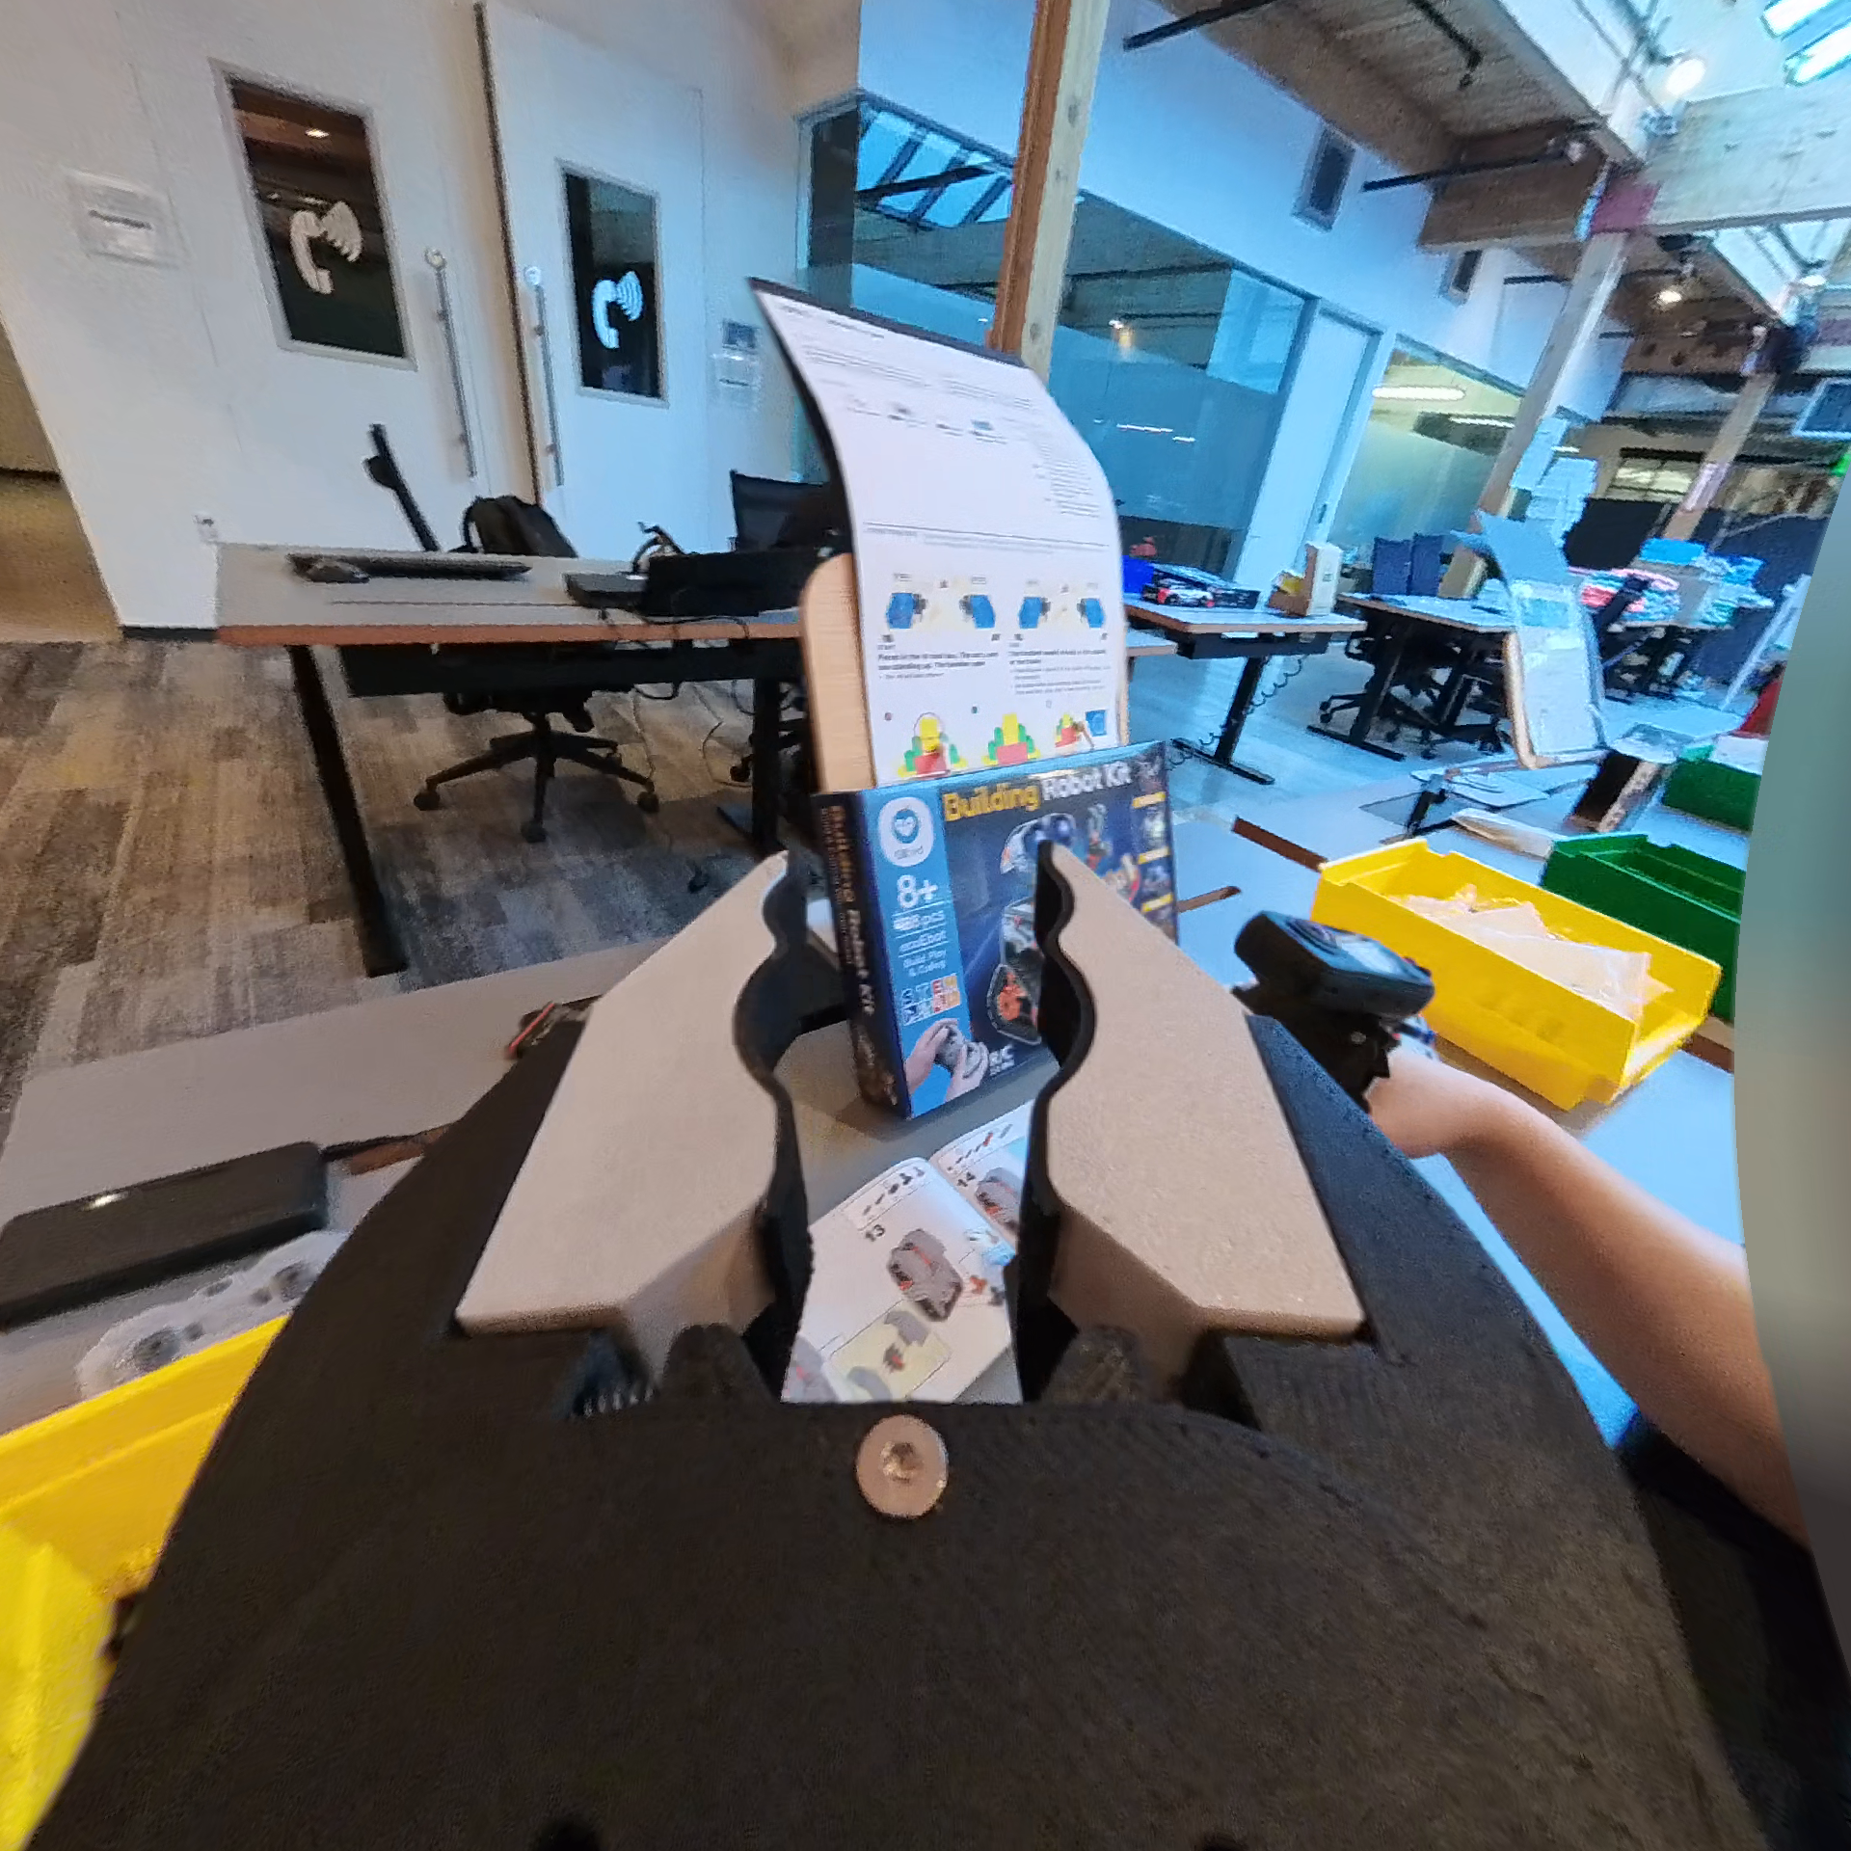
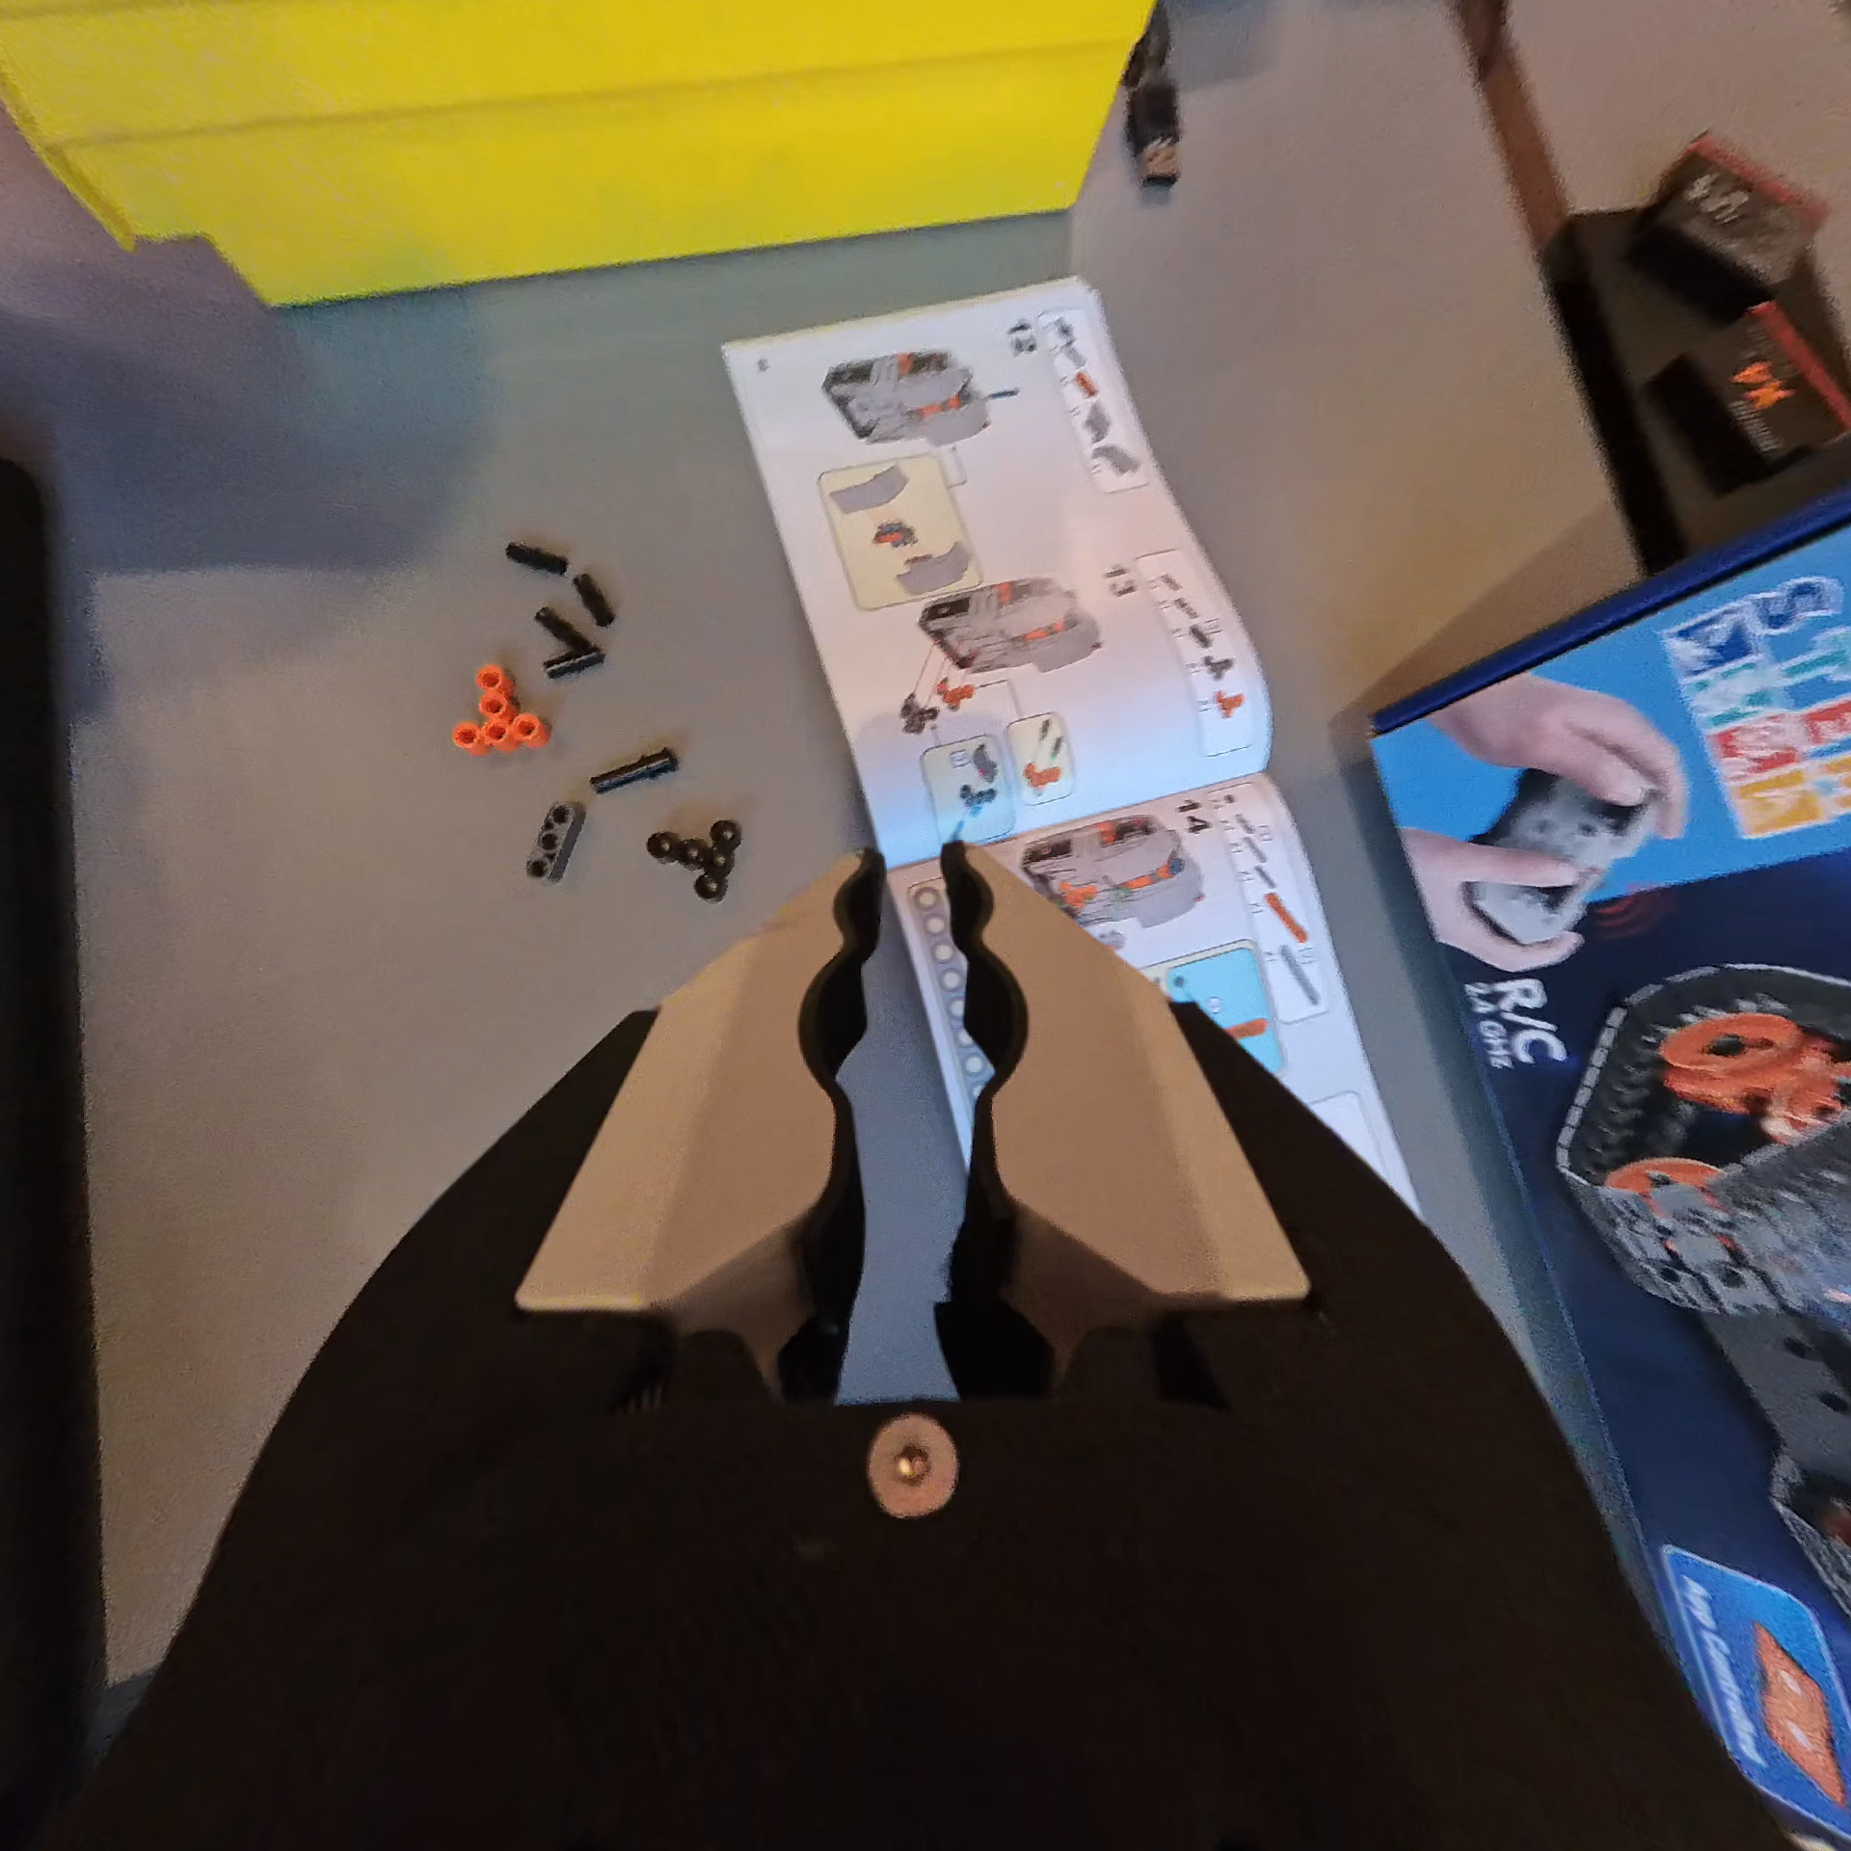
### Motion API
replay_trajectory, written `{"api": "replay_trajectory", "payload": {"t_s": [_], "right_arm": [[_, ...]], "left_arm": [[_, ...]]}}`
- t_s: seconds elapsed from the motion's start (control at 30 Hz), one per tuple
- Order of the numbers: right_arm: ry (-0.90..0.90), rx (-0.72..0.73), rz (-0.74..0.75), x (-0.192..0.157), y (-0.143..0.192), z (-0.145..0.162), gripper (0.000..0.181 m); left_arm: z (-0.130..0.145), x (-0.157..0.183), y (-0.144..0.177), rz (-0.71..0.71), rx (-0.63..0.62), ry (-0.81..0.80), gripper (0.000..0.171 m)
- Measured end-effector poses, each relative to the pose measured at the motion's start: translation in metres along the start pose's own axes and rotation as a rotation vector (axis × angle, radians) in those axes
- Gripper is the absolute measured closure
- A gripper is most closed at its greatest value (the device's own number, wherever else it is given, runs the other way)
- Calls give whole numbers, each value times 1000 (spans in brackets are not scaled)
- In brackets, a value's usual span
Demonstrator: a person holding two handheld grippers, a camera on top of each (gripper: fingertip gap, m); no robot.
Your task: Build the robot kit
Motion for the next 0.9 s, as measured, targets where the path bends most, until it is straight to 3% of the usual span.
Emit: {"api": "replay_trajectory", "payload": {"t_s": [0.27,0.5,0.73,0.9], "right_arm": [[10,-119,-104,-28,-32,18,156],[-66,45,-143,-52,-42,33,157],[-117,309,-239,-77,-49,-20,153],[139,154,-188,-106,-71,-15,150]], "left_arm": [[-8,-15,20,-6,53,28,130],[-12,-6,25,4,85,17,132],[-1,3,6,15,21,18,132],[1,10,-1,8,1,-29,131]]}}
Point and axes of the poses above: each gripper's, where its closed fingertips meet, y back along the fingers, z out of its underside, x = y × z across the jaws, the point moved 5 cm from there along y, back along the fingers, and after that the axes turned 6 degrees about y, right-handed, at the moved point
